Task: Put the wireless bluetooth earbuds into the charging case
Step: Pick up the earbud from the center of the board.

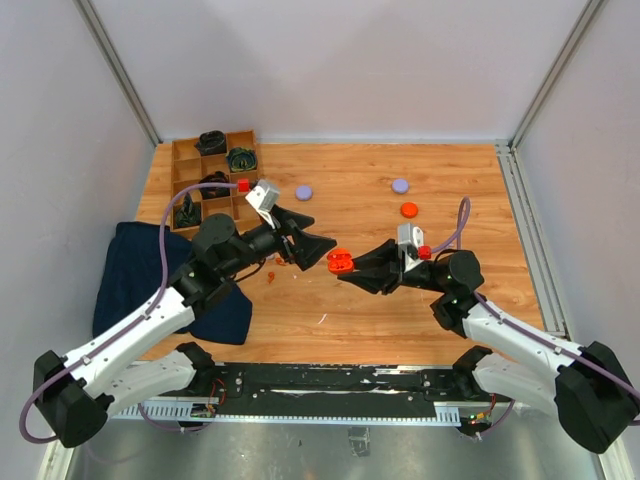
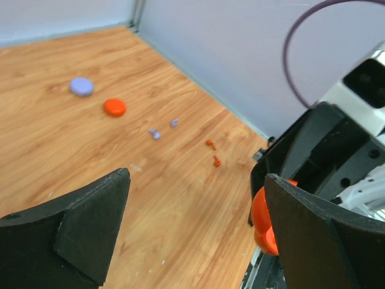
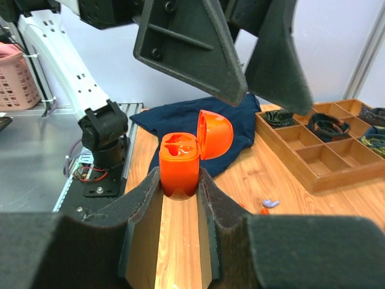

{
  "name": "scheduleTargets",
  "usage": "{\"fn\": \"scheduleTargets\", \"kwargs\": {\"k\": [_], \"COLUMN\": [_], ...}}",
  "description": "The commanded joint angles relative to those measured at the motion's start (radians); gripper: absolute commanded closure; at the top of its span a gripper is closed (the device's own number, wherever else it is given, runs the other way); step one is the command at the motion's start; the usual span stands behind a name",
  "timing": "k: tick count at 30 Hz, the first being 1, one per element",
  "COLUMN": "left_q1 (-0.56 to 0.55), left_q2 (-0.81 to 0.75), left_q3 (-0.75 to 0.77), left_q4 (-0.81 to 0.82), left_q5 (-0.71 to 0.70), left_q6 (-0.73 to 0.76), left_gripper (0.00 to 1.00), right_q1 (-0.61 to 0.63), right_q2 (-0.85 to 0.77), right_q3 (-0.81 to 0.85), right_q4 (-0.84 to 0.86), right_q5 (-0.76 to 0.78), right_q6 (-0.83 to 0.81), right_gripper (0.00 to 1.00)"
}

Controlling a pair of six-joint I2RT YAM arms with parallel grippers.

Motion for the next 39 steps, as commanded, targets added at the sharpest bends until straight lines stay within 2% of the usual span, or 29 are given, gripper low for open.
{"fn": "scheduleTargets", "kwargs": {"k": [1, 7, 10, 20, 24, 33, 39], "left_q1": [-0.007, -0.002, 0.003, 0.142, 0.176, 0.206, 0.220], "left_q2": [-0.039, -0.007, 0.037, 0.229, 0.318, 0.501, 0.577], "left_q3": [0.017, 0.010, 0.019, 0.018, 0.036, 0.115, 0.154], "left_q4": [-0.209, -0.393, -0.503, -0.618, -0.636, -0.670, -0.693], "left_q5": [-0.180, -0.348, -0.482, -0.505, -0.509, -0.543, -0.545], "left_q6": [0.012, -0.021, -0.095, -0.206, -0.212, -0.157, -0.136], "left_gripper": [0.01, 0.01, 0.01, 0.01, 0.07, 0.34, 0.45], "right_q1": [-0.045, -0.059, -0.060, -0.066, -0.070, -0.071, -0.072], "right_q2": [-0.025, -0.062, -0.082, -0.125, -0.130, -0.126, -0.127], "right_q3": [-0.025, -0.041, -0.047, -0.066, -0.073, -0.085, -0.089], "right_q4": [-0.013, -0.093, -0.133, -0.201, -0.210, -0.204, -0.209], "right_q5": [0.020, 0.036, 0.047, 0.068, 0.072, 0.076, 0.076], "right_q6": [-0.050, -0.097, -0.124, -0.171, -0.179, -0.186, -0.192], "right_gripper": [0.99, 0.99, 0.99, 0.99, 0.99, 0.99, 0.99]}}
